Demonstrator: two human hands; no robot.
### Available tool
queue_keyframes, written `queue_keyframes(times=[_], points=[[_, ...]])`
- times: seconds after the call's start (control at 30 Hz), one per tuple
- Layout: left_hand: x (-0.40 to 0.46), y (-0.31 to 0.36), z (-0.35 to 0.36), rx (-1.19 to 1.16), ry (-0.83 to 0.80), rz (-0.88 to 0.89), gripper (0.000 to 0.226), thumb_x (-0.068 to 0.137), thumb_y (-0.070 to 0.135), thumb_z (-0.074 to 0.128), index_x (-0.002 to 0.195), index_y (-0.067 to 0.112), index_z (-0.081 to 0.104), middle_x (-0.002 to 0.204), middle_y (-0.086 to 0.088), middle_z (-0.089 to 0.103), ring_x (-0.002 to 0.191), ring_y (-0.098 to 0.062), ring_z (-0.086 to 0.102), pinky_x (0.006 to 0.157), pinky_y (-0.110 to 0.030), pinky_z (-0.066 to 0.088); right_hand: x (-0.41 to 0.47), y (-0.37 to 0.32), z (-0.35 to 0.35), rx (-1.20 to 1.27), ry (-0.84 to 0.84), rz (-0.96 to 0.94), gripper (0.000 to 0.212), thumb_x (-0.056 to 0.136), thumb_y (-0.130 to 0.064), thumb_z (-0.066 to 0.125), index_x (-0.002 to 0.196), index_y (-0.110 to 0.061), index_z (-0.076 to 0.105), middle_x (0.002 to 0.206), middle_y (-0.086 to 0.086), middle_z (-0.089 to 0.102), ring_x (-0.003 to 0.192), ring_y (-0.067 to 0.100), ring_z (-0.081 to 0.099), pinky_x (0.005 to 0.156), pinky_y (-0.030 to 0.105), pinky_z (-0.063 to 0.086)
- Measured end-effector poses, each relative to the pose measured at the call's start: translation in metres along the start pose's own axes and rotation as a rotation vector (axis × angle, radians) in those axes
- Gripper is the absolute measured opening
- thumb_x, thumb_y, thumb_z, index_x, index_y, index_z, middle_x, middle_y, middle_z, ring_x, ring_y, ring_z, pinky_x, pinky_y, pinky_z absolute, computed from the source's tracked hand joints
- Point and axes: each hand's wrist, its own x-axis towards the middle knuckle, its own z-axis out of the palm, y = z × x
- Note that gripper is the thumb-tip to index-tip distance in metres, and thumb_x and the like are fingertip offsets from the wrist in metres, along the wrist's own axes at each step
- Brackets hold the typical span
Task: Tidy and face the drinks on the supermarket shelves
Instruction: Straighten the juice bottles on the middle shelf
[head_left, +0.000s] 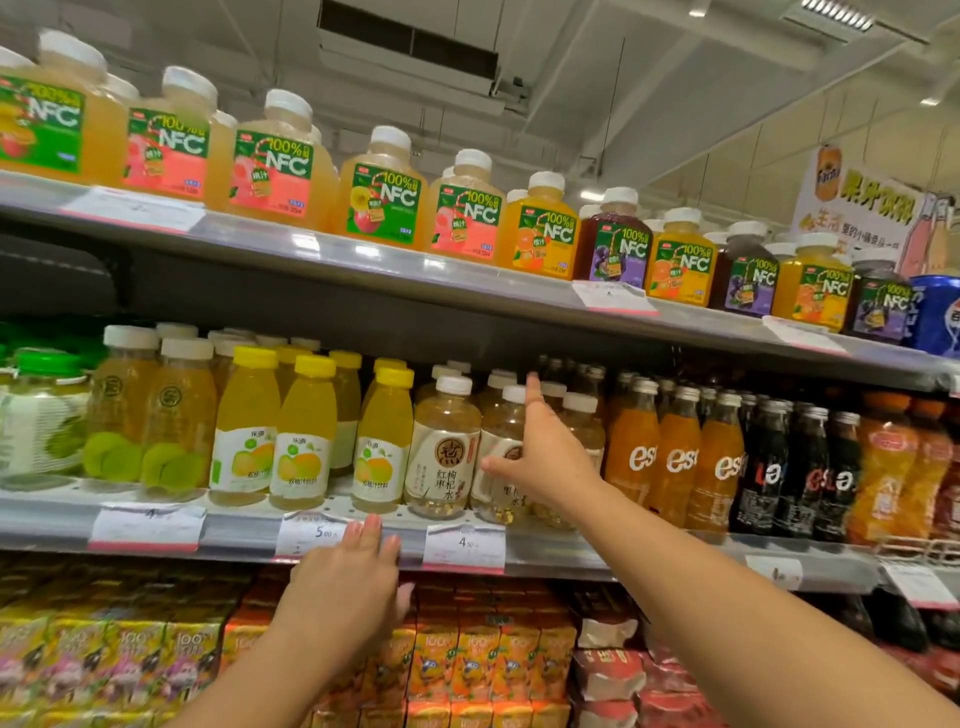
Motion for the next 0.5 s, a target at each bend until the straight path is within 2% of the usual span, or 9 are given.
queue_keyframes(times=[0.07, 0.13, 0.2, 0.23, 0.33, 0.4, 0.5], points=[[-0.001, -0.001, 0.002, -0.016, 0.025, -0.010, 0.064, 0.096, 0.058, 0.024, 0.146, 0.018, 0.027, 0.159, -0.012, 0.016, 0.143, -0.028, 0.027, 0.094, -0.044, 0.045, -0.025, 0.004, 0.008, 0.003, 0.145, -0.079, 0.101, 0.084, -0.046, 0.070, 0.151, -0.038, -0.006, 0.162, -0.004, 0.017, 0.117, 0.017, 0.057, 0.079, 0.024, 0.050], [-0.001, -0.002, 0.004, -0.016, 0.041, -0.015, 0.066, 0.096, 0.059, 0.023, 0.147, 0.017, 0.027, 0.159, -0.012, 0.017, 0.143, -0.028, 0.026, 0.094, -0.044, 0.045, -0.055, 0.014, 0.021, 0.018, 0.223, -0.190, 0.084, 0.090, -0.040, 0.063, 0.150, -0.036, 0.005, 0.160, -0.011, 0.013, 0.132, 0.012, 0.042, 0.093, 0.024, 0.042], [-0.001, -0.001, 0.005, -0.010, 0.048, -0.012, 0.067, 0.096, 0.059, 0.022, 0.147, 0.017, 0.028, 0.159, -0.012, 0.018, 0.143, -0.027, 0.027, 0.093, -0.044, 0.046, -0.085, 0.030, 0.035, 0.000, 0.162, -0.237, 0.073, 0.093, -0.037, 0.058, 0.151, -0.031, 0.013, 0.159, -0.012, 0.012, 0.144, 0.010, 0.020, 0.108, 0.025, 0.027], [-0.001, -0.002, 0.006, -0.011, 0.052, -0.013, 0.066, 0.096, 0.060, 0.022, 0.146, 0.017, 0.029, 0.159, -0.012, 0.019, 0.142, -0.027, 0.029, 0.092, -0.044, 0.047, -0.097, 0.039, 0.042, -0.043, 0.121, -0.235, 0.069, 0.094, -0.036, 0.056, 0.151, -0.028, 0.018, 0.159, -0.010, 0.013, 0.146, 0.011, 0.014, 0.113, 0.027, 0.021], [-0.003, -0.001, 0.006, -0.016, 0.057, -0.026, 0.060, 0.096, 0.059, 0.024, 0.138, 0.017, 0.034, 0.156, -0.011, 0.023, 0.137, -0.027, 0.034, 0.085, -0.044, 0.049, -0.120, 0.068, 0.052, -0.196, 0.076, -0.163, 0.059, 0.096, -0.038, 0.049, 0.150, -0.025, 0.029, 0.160, -0.005, 0.012, 0.146, 0.018, 0.011, 0.117, 0.037, 0.017], [-0.003, 0.002, 0.006, -0.006, 0.044, -0.037, 0.060, 0.096, 0.057, 0.025, 0.138, 0.016, 0.034, 0.157, -0.012, 0.021, 0.140, -0.027, 0.030, 0.086, -0.045, 0.049, -0.125, 0.086, 0.051, -0.281, 0.050, -0.080, 0.058, 0.098, -0.041, 0.044, 0.151, -0.027, 0.027, 0.161, -0.003, 0.005, 0.147, 0.020, 0.007, 0.118, 0.038, 0.017], [-0.001, 0.010, 0.005, -0.017, 0.014, -0.080, 0.060, 0.096, 0.057, 0.027, 0.138, 0.017, 0.041, 0.156, -0.013, 0.024, 0.141, -0.028, 0.026, 0.089, -0.045, 0.050, -0.128, 0.109, 0.047, -0.420, -0.066, -0.078, 0.066, 0.098, -0.042, 0.040, 0.155, -0.031, 0.010, 0.161, -0.005, -0.018, 0.149, 0.021, -0.005, 0.120, 0.038, 0.011]])
